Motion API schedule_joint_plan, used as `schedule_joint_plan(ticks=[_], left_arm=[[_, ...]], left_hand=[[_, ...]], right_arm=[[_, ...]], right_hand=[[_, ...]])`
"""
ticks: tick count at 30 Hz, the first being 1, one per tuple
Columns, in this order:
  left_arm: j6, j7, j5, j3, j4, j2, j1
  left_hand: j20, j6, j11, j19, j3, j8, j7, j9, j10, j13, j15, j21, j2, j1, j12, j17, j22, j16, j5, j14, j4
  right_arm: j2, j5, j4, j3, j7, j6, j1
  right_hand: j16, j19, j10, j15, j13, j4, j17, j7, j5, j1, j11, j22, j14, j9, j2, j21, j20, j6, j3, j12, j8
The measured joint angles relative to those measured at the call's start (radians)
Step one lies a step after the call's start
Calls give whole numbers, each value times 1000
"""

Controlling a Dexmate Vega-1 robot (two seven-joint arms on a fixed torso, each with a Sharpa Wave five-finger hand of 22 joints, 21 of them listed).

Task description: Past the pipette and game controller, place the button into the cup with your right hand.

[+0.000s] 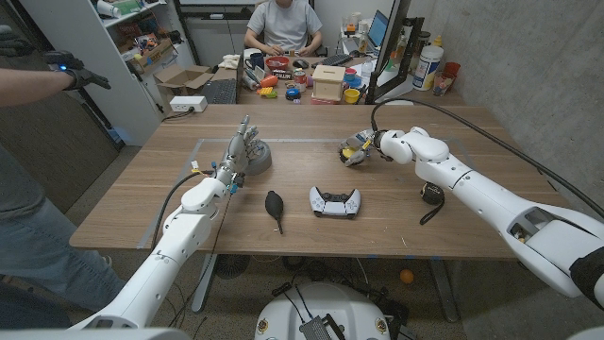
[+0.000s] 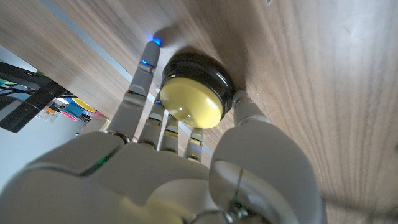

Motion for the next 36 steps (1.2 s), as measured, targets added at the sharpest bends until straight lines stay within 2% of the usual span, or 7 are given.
schedule_joint_plan(ticks=[5, 11, 20, 23, 30, 36], left_arm=[[0, 0, -1, 0, 3, -2, 0], [-1, 0, -1, 2, 6, -3, 0], [4, -1, 0, 7, 8, -3, -7], [12, -4, 4, 8, 8, -2, -10], [19, -5, 10, 13, 8, 1, -17], [22, -8, 14, 18, 9, 1, -23]], left_hand=[[0, 0, 0, 0, 0, 0, 0, 0, 0, 0, -5, 2, 0, 0, 0, 0, 1, 0, 6, 5, 0], [0, 0, 0, 0, 0, 0, 0, 0, 0, 0, -5, 2, 4, 4, 0, 0, 1, 0, 6, 5, 0], [0, 0, 0, 0, 0, 0, 0, 0, 0, 0, -5, -5, 4, 4, 0, 0, 1, 0, 6, 5, 0], [0, 0, 0, 0, 0, 0, 0, 0, 0, 0, -5, -5, 4, 4, 0, 0, 1, 0, 6, 5, 0], [0, 0, 0, 0, -4, 0, 0, 0, 0, 0, -5, -5, 4, 4, 0, 0, 0, 0, 6, 5, 4], [0, 0, 0, 0, -4, 0, 0, 0, 0, 0, -5, -7, 4, 4, 0, 0, 0, 0, 6, 5, 4]], right_arm=[[1, 14, 10, -3, 5, 21, 5], [2, 24, 24, -8, 7, 40, 14], [-10, 26, 7, -6, 7, 49, 13], [-25, 28, -30, 6, 5, 49, 1], [-42, 31, -80, 24, 1, 49, -19], [-54, 30, -122, 39, -2, 37, -32]], right_hand=[[4, 33, 65, -16, -5, -3, 0, 24, -5, 29, -4, -1, 30, 14, 20, -11, -32, 59, 22, 17, 25], [3, 41, 80, -14, -5, -5, 0, 27, -11, 37, -2, 0, 40, 22, 24, -12, -49, 77, 33, 29, 34], [3, 41, 86, -15, -5, -3, 0, 29, -12, 37, -7, 0, 41, 28, 24, -18, -49, 85, 38, 28, 38], [3, 41, 89, -16, -5, -3, 0, 25, -14, 37, -11, 0, 41, 29, 24, -23, -49, 92, 38, 28, 38], [-9, 37, 107, -54, -8, -10, 0, 16, -16, 57, -29, 1, 60, 33, 4, -30, -45, 123, 45, 28, 53], [-9, 37, 112, -63, -8, -10, 0, 12, -16, 58, -34, 0, 66, 34, 5, -38, -45, 130, 45, 29, 53]])
